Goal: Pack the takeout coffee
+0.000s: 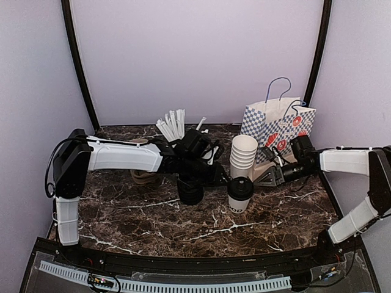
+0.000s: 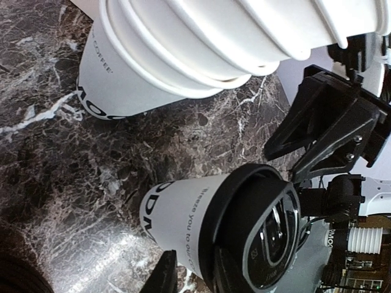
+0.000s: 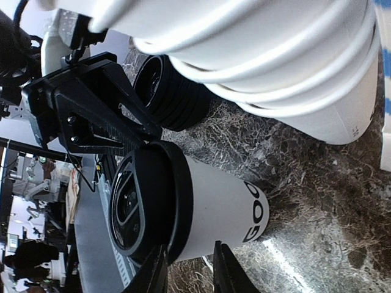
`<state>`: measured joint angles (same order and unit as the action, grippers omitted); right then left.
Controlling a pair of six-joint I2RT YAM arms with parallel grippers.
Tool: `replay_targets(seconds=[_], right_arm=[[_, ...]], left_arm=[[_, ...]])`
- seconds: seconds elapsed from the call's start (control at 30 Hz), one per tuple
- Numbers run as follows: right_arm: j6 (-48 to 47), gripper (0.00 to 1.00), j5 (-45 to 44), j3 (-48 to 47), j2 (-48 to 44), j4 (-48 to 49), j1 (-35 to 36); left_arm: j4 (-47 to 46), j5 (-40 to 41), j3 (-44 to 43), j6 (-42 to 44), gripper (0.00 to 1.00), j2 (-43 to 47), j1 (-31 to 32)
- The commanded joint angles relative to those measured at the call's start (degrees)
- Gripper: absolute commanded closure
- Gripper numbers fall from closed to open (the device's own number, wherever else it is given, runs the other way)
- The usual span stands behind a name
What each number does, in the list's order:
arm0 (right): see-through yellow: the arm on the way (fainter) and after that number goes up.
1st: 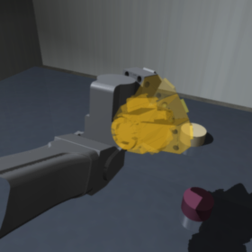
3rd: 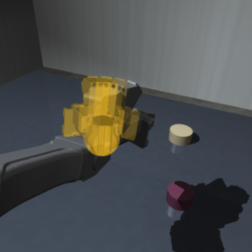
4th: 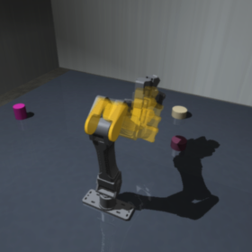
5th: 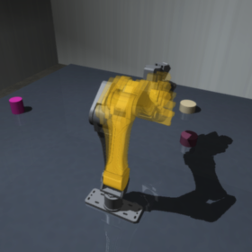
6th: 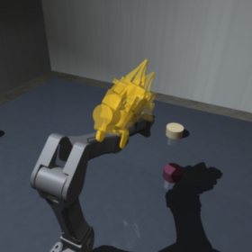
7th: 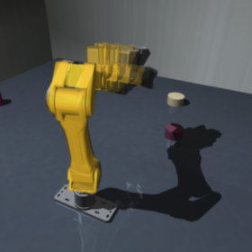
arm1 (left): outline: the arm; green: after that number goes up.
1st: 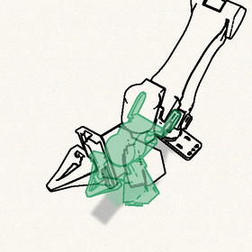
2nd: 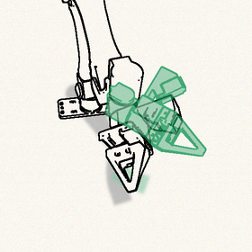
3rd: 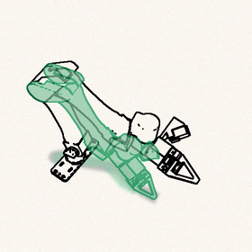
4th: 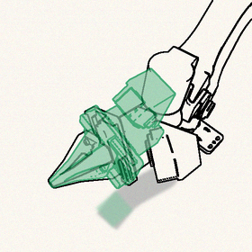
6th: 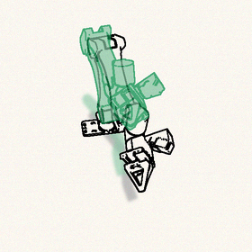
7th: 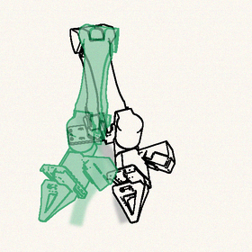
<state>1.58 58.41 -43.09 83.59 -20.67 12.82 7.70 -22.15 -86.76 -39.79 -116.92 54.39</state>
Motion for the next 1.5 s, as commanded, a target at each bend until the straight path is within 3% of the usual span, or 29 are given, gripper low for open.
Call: replay_targets(seconds=[0.0, 0.37, 0.97, 1.23, 1.47], right_arm=[[-4.01, 0.73, -3.03, 0.13, -4.84, -0.72, 0.08], [-8.74, 0.61, -3.4, -2.59, -8.44, -5.09, 0.04], [-12.86, 0.56, -3.28, -5.57, -6.28, -9.1, 0.09], [-16.66, 0.54, -6.78, -10.89, -5.89, -14.91, 0.1], [-18.33, 0.53, -9.95, -13.71, -5.28, -15.78, 0.3]], left_arm=[[6.36, 7.87, 3.48, 4.19, 0.76, 1.13, 0.53], [-3.7, 3.61, 2.99, 6.66, 0.7, 5.77, 0.39], [-8.99, -1.8, 3.68, 5.31, 0.62, 7.72, 0.44], [-5.34, 0.7, 4.08, 6.52, 0.41, 9.46, 0.8], [-2.36, 4.57, 4.3, 8.99, 0.34, 9.54, 3.18]])
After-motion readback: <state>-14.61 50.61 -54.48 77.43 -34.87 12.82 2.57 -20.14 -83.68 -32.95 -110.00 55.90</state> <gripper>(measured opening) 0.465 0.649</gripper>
